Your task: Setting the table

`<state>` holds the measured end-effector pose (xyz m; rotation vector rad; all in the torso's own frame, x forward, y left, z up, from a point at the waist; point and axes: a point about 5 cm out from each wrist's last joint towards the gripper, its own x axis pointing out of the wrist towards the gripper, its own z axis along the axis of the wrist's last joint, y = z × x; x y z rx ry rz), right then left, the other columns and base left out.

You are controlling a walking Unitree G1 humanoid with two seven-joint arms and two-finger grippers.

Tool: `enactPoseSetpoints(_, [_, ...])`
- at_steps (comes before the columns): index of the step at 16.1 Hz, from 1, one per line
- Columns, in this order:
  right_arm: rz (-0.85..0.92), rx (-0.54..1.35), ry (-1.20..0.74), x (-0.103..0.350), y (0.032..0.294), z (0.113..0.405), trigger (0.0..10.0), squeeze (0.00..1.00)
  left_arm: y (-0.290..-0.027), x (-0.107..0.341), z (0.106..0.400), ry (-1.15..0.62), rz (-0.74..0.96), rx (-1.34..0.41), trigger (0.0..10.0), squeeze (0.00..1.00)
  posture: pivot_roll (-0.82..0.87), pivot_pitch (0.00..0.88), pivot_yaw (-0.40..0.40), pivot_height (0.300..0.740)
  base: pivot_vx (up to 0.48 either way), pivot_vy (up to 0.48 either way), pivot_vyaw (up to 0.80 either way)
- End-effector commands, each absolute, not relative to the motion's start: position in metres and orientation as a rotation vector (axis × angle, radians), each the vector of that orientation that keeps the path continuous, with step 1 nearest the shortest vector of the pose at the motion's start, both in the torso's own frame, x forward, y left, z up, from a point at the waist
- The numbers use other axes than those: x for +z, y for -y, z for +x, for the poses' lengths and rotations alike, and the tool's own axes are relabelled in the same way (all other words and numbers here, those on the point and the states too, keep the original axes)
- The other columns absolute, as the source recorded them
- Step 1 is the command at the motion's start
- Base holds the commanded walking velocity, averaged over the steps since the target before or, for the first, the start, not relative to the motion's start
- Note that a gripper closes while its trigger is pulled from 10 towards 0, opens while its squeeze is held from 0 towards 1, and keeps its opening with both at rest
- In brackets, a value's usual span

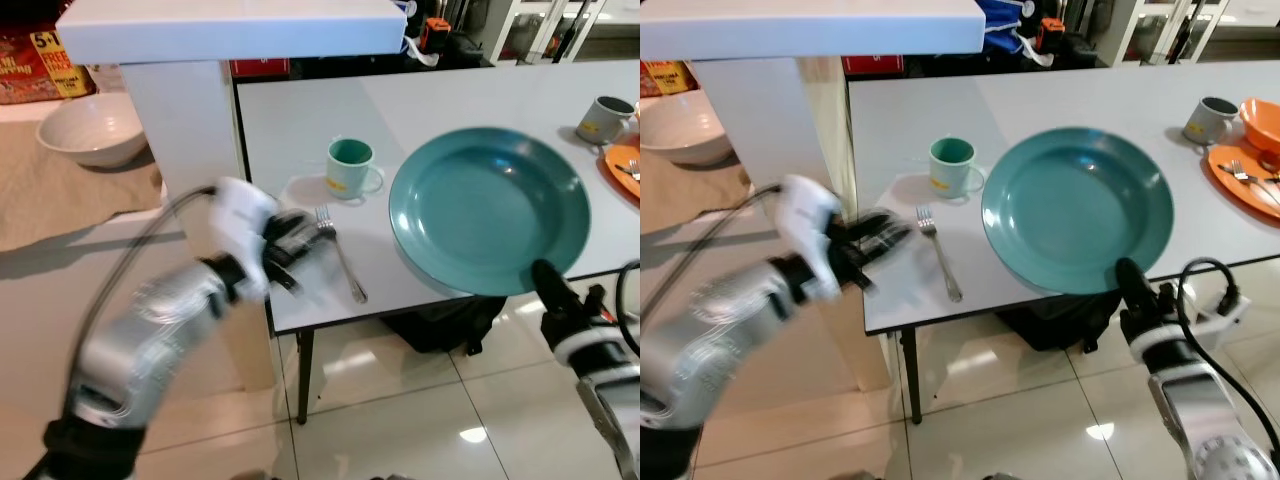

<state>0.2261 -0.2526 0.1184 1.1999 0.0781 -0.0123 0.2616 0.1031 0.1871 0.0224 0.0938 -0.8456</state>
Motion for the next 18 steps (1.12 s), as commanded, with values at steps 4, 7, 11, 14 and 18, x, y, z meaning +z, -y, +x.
enactPoseSetpoints(4, [1.240,-0.117,-0.196,0.103,0.249,0.244,0.0,0.00,-0.092,0.179,0.255,-0.083,0.095,-0.881,10.0,0.00,0.04,0.020,-0.026,0.740,0.000,0.000,0.00])
enactPoseSetpoints(7, [1.260,-0.112,-0.265,0.100,0.237,0.255,0.0,0.00,-0.093,0.175,0.253,-0.083,0.121,-0.861,10.0,0.00,0.04,0.032,-0.038,0.740,0.000,0.000,0.00])
enactPoseSetpoints(11, [1.259,-0.094,-0.405,0.093,0.215,0.263,0.0,0.00,-0.090,0.172,0.249,-0.093,0.128,-0.872,10.0,0.00,0.04,0.046,-0.046,0.740,0.000,0.000,0.00])
enactPoseSetpoints(14, [1.238,-0.109,-0.460,0.089,0.208,0.269,10.0,0.00,-0.089,0.172,0.249,-0.091,0.126,-0.871,10.0,0.00,0.05,0.047,-0.051,0.740,0.000,0.000,0.00])
enactPoseSetpoints(18, [1.261,-0.151,-0.442,0.089,0.210,0.279,10.0,0.00,-0.089,0.172,0.248,-0.091,0.127,-0.868,10.0,0.00,0.05,0.049,-0.054,0.740,0.000,0.000,0.00])
